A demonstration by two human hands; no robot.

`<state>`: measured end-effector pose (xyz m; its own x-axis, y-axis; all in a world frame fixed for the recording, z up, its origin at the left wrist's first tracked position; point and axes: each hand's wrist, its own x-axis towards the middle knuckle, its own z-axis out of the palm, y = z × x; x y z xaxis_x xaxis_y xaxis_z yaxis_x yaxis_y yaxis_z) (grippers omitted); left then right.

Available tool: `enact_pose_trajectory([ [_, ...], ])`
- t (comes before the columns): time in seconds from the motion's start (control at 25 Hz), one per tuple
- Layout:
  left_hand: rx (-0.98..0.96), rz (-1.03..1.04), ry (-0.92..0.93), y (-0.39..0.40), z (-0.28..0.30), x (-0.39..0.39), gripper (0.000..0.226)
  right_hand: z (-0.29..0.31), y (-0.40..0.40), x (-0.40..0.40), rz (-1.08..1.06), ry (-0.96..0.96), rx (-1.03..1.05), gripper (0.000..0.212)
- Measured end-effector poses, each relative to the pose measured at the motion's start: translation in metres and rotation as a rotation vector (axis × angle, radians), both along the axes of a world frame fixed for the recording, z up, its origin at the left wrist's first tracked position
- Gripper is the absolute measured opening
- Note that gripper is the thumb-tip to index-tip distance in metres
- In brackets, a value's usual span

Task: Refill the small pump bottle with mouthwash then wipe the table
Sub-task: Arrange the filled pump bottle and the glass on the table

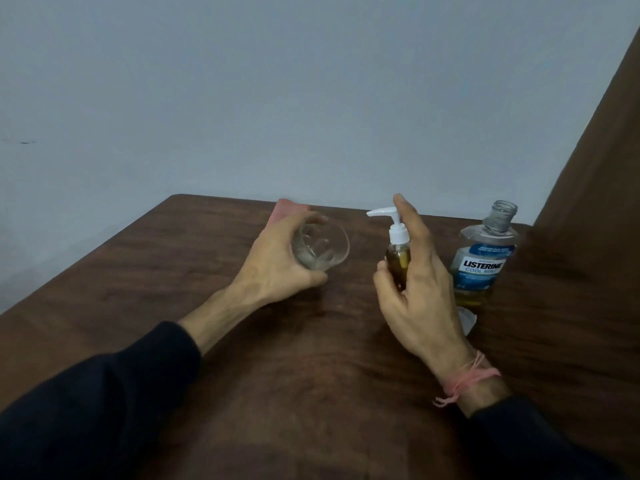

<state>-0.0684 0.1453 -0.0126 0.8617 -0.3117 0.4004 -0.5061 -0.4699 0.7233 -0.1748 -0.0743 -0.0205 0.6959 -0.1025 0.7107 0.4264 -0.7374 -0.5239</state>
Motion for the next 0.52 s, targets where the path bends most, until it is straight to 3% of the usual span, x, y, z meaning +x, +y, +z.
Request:
enact_pose_trajectory([
  [0.2,0.027,-0.048,-0.007,0.013,-0.003,-0.047,0.095,0.008,0.008,-0.011,0.018,0.074,-0.284,0.095],
  [0.52,0.041,-0.097,-0.056,0.014,-0.008,-0.050,0.094,0.017,0.005,-0.012,-0.094,0.123,-0.491,0.076],
])
